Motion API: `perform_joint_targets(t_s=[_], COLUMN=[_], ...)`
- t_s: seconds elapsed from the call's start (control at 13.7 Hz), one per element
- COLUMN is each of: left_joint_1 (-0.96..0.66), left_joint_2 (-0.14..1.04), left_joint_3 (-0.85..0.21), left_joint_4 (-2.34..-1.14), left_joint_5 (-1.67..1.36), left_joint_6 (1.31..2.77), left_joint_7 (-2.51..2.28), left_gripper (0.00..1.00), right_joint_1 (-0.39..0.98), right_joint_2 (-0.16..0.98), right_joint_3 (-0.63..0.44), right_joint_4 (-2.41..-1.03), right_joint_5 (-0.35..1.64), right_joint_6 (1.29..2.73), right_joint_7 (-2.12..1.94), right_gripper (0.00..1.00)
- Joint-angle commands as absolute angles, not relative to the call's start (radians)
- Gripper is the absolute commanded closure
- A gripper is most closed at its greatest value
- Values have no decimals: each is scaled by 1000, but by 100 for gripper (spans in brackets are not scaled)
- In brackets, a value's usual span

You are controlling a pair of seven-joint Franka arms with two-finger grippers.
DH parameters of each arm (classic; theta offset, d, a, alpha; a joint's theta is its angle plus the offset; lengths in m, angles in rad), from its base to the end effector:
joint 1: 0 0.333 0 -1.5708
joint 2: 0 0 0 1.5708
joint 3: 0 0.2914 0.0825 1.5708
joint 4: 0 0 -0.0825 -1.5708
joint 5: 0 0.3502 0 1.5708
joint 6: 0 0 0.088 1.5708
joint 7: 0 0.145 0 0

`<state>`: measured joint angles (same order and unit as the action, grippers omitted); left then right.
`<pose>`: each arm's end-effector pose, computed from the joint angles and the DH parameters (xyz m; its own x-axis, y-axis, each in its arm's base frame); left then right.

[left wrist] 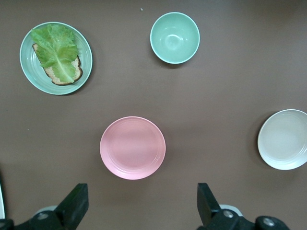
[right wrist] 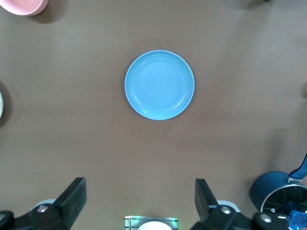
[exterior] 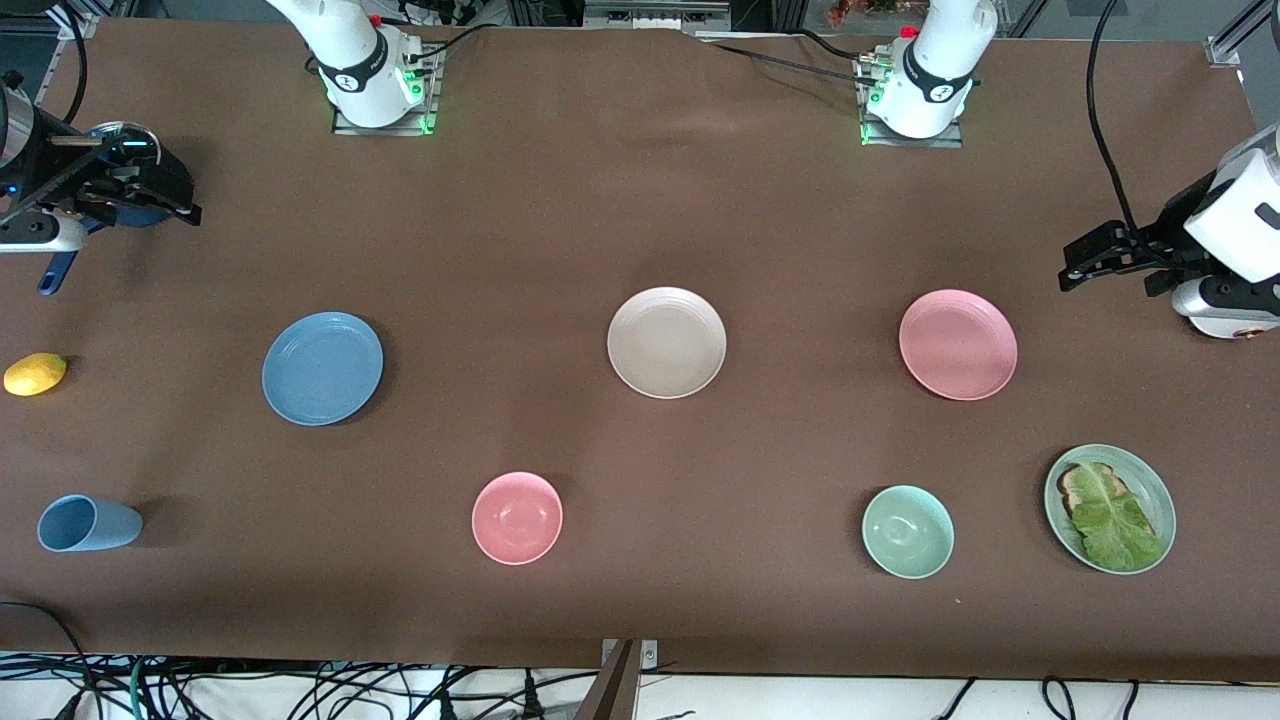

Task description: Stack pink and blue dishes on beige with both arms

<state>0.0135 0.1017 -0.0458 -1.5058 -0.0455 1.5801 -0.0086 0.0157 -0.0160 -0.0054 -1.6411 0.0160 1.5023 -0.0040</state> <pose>0.5482 -0.0232 0.5370 0.9993 -0.0232 -0.0277 -0.0218 -0.9985 0.0499 0.5015 0.0076 0.5344 0.9924 0.0153 -0.1224 0.0134 -0.9998 -0.0166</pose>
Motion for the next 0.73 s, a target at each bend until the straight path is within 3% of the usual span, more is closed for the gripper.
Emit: perform_joint_targets(t_s=[0.0, 0.66], left_joint_1=[12, 21], left_joint_2=[118, 121], left_joint_3=[-48, -44], left_joint_4=[-1474, -1454], left_joint_5=[-32, -31], left_joint_6=[1575, 1578], left_joint_7=[-11, -9], left_gripper=[0, 0], right_joint_1=[5, 3], right_joint_2=[2, 3], right_joint_3=[6, 5], right_joint_4=[-1615, -1618], right_joint_5=[14, 6], right_joint_6=[1479, 1460], right_joint_7=[-17, -11], right_gripper=[0, 0])
